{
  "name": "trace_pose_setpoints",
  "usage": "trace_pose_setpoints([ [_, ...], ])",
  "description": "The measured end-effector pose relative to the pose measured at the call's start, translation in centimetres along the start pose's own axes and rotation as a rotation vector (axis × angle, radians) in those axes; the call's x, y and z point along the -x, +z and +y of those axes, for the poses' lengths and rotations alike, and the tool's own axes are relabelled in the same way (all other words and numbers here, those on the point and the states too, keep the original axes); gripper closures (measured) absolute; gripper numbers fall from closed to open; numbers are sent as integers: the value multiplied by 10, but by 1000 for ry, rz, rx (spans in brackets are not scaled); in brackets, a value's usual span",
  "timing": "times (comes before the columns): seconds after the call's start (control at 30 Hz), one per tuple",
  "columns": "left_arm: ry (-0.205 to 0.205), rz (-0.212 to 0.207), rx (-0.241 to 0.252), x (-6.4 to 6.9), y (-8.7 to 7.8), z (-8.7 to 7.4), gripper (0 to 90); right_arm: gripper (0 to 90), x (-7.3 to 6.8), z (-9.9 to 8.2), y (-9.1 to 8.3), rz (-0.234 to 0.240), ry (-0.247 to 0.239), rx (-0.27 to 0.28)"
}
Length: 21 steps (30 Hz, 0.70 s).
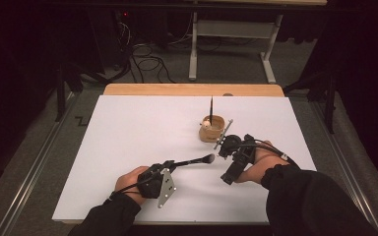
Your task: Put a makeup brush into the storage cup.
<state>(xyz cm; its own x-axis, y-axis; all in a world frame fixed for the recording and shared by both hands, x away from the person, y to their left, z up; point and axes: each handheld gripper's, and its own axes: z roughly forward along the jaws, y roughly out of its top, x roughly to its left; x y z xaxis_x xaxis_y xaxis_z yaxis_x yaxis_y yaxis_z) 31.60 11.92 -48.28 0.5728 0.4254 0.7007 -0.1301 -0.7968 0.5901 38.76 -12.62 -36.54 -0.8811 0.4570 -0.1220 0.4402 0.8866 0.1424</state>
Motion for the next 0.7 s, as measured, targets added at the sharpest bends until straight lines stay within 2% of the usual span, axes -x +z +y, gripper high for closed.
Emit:
trace_pose_setpoints([
  [0.03,-2,0,0,-1,0,0,788,22,1,-2,2,-11,-5,2],
  [0.27,-28,4,-6,-4,1,-3,788,37,9,-18,18,-20,58,61],
  [0.53,-92,-5,-17,-10,2,-8,789,37,11,-36,38,-31,111,157],
  [0.6,-112,-4,-15,-11,2,-9,788,37,12,-40,42,-34,130,184],
  [0.7,-136,-9,-17,-13,3,-11,789,38,12,-45,48,-31,187,231],
])
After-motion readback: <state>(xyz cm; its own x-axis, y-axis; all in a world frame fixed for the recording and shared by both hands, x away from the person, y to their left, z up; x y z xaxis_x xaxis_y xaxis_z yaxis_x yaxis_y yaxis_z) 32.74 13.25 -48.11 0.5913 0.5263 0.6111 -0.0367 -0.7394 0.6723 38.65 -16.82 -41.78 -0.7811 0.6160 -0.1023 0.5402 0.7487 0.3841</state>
